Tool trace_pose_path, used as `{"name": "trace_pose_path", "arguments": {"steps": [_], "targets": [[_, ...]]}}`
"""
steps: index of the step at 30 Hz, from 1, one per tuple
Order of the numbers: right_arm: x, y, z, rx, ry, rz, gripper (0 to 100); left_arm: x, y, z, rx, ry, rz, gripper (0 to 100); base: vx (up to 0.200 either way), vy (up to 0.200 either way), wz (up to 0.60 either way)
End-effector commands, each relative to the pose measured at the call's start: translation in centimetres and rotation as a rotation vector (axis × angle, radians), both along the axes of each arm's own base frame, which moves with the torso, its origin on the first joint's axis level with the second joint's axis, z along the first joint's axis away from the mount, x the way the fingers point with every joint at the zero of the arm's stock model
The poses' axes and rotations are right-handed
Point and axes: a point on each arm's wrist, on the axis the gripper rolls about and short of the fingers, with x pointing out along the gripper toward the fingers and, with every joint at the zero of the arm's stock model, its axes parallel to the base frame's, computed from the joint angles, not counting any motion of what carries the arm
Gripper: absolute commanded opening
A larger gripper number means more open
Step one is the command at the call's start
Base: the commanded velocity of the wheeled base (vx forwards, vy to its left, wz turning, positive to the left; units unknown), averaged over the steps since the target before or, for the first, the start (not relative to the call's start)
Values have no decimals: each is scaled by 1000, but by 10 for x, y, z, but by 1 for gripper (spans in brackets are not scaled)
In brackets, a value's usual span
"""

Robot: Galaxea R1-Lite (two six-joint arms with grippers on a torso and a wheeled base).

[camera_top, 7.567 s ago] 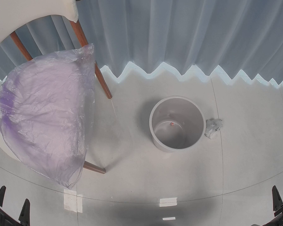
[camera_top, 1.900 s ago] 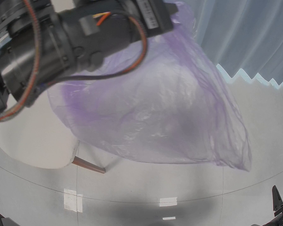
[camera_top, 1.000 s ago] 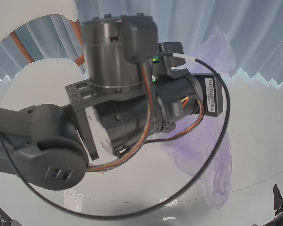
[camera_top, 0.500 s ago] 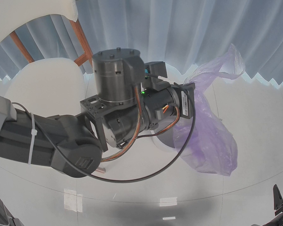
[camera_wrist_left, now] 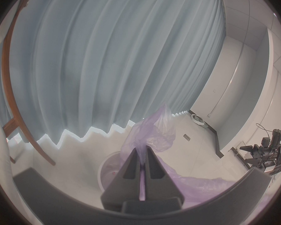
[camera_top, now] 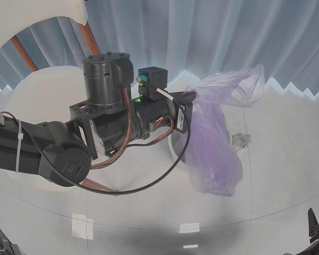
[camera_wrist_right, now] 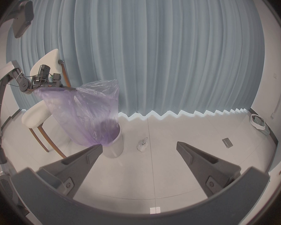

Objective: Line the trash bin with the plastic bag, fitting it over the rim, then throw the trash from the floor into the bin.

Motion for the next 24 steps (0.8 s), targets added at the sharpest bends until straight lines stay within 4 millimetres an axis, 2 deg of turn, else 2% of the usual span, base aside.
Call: {"name": "trace_pose_path", "arguments": {"steps": [1,7,10,13,16,22,24], "targets": [[0,0,-5,0,1,-1,100,-7,1,6,-10,-13,-11,0,200,0,0],[0,0,-5,1,1,-3,100,-8,-2,6,-19,-11,-22,0,200,0,0],[0,0,-5,3,1,-3,100,-12,-9,8,-71,-30,-32,0,200,0,0],[0,0,-5,3,1,-3,100,-12,-12,9,-175,-34,-21,0,0,0,0],[0,0,-5,3,3,-3,100,-11,-9,8,-187,-21,-14,0,0,0,0],[0,0,-6,-5,6,-3,100,-18,-8,-1,-161,2,-18,0,-200,-200,0],[0,0,-6,-23,6,3,100,-22,-3,-11,-133,22,-16,0,-200,-200,0]]}}
